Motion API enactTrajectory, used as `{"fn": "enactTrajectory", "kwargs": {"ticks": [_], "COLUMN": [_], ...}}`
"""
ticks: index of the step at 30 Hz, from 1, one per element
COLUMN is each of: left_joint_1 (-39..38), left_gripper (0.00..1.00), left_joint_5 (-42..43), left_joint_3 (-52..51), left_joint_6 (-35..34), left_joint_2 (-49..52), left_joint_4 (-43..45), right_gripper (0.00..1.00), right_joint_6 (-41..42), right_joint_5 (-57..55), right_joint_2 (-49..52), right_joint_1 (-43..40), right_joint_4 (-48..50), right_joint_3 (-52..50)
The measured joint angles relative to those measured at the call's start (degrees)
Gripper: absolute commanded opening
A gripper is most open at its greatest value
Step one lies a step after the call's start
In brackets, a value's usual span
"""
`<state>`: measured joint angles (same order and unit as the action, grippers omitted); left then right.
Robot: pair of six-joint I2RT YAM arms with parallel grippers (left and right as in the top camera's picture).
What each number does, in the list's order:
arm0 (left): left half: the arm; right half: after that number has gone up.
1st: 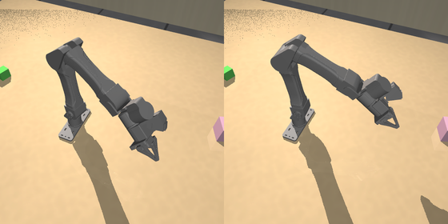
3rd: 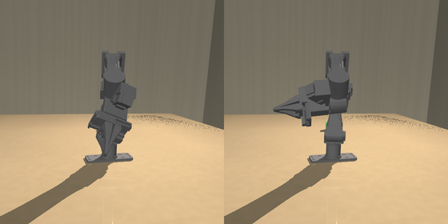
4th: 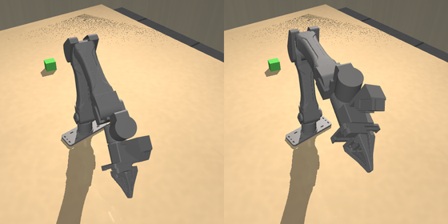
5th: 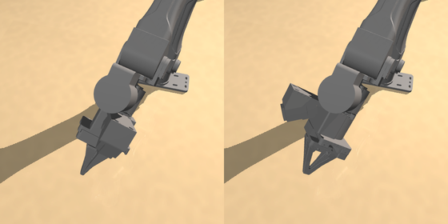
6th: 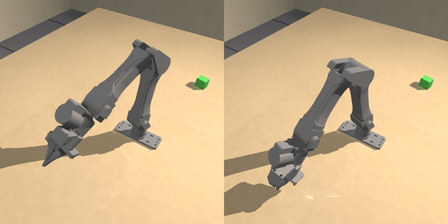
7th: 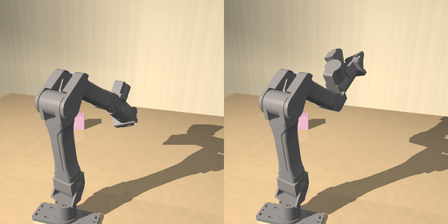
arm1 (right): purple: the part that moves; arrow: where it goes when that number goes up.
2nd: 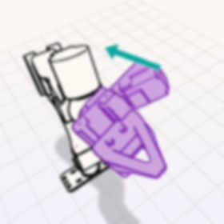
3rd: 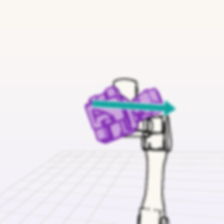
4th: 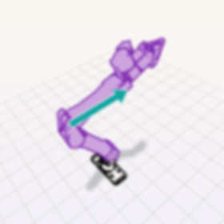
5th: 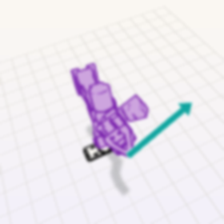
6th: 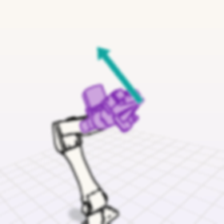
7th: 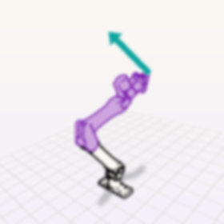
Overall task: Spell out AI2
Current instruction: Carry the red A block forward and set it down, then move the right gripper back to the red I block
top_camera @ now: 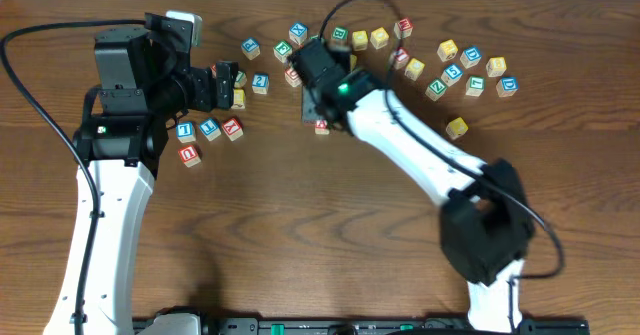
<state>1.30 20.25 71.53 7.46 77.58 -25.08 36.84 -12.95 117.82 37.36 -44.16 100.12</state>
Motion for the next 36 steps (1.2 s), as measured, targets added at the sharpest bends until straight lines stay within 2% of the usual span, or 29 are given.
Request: {"fn": "enactTrajectory", "kwargs": {"ticks": [8,12,18,25,32,36], "left_joint_1": [0.0,0.0,0.0,0.0,0.0,0.0], "left_gripper": [0.98,0.98,0.98,0.98,0.98,0.98], "left_joint_5": [0.0,0.0,0.0,0.0,0.0,0.0], "left_joint_3": [0.0,0.0,0.0,0.0,0.0,0.0], "left_joint_6": [0.0,0.0,0.0,0.0,0.0,0.0], "left_joint_2": [0.0,0.0,0.0,0.0,0.0,0.0], "left_joint_4": [0.0,0.02,0.0,0.0,0.0,0.0], "right_gripper": [0.67,0.62,0.57,0.53,0.52,0.51], "right_joint_6": [-3.87,-5.53,-6.12,-4.7,-1.57,-1.07], "right_joint_5": [2.27,5.11,8.81,10.08,8.46,8.07], "right_joint_2": [-4.79,-4.79,-3.82,2.69,11.15,12.7], "right_joint_1": [-8.63,-14.67,-21.03,-21.38,-21.38,-21.38], "right_joint_4": [-0.11,1.05,9.01,17.68,20.26,20.9], "right_joint_3": [1.88,2.21,2.93,3.45,3.43,3.43]}}
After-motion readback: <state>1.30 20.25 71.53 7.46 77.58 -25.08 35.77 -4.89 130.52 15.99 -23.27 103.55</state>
